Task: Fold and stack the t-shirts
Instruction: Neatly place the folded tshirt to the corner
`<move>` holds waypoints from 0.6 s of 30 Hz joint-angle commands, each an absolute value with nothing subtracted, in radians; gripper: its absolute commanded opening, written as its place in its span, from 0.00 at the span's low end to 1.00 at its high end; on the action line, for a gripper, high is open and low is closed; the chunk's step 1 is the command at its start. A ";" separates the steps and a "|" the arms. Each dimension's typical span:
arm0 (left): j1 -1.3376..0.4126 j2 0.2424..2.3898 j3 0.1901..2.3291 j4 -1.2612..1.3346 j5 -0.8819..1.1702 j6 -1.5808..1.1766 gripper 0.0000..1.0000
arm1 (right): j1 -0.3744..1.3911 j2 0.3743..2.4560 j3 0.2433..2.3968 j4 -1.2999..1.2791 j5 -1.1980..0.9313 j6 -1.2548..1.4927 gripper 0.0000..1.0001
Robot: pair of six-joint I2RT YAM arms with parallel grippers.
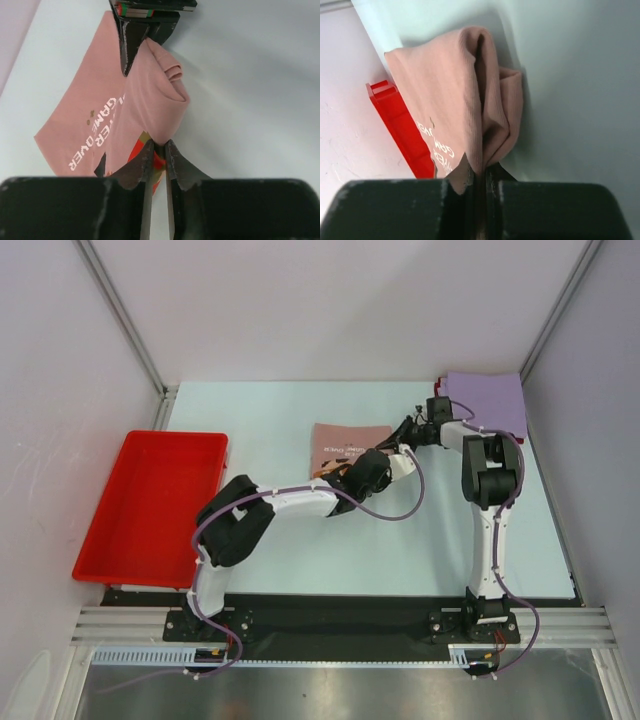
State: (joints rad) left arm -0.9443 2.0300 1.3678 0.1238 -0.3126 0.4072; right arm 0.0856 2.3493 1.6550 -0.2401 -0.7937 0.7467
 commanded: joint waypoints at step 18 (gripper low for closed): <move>-0.767 1.191 0.958 -0.163 -0.141 -0.325 0.53 | 0.127 2.237 2.253 -0.902 -0.140 0.111 0.00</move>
